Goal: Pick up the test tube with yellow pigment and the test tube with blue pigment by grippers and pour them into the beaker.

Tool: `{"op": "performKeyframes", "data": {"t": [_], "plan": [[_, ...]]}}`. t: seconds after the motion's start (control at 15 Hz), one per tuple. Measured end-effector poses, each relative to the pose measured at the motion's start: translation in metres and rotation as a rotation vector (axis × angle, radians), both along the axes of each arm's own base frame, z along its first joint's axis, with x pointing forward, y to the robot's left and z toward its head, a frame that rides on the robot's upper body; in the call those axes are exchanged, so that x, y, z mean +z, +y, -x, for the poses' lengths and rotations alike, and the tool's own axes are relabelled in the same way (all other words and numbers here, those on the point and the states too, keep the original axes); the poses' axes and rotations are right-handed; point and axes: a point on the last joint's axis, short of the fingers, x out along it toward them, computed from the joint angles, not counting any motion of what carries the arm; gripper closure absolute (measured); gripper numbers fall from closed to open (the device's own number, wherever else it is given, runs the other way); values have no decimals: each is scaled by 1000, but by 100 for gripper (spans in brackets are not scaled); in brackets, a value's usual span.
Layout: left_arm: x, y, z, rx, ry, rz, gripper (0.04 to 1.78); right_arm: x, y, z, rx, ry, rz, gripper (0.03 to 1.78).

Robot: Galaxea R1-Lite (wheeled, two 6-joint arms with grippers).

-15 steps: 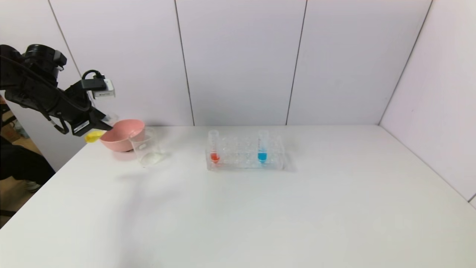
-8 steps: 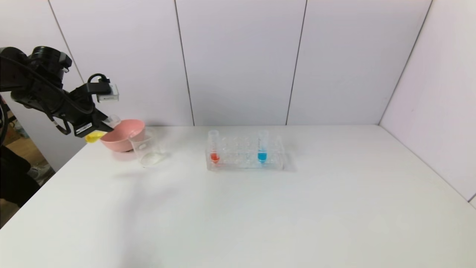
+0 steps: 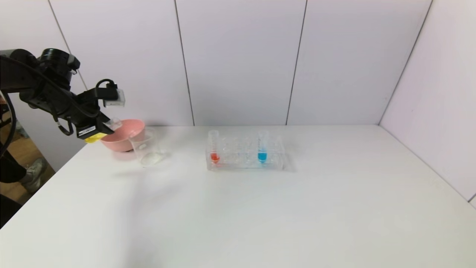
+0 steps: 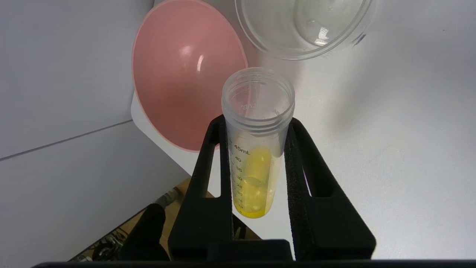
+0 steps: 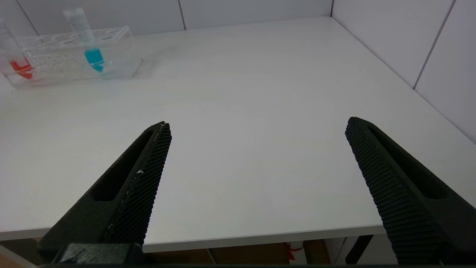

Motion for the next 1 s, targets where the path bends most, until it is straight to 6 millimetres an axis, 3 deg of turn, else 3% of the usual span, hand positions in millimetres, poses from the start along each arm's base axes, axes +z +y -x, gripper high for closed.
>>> {"op": "performKeyframes", "data": {"t": [1.0], "plan": [[-3, -28, -9, -91, -5, -220, 139, 0, 0, 0, 0, 0, 0, 10]]}}
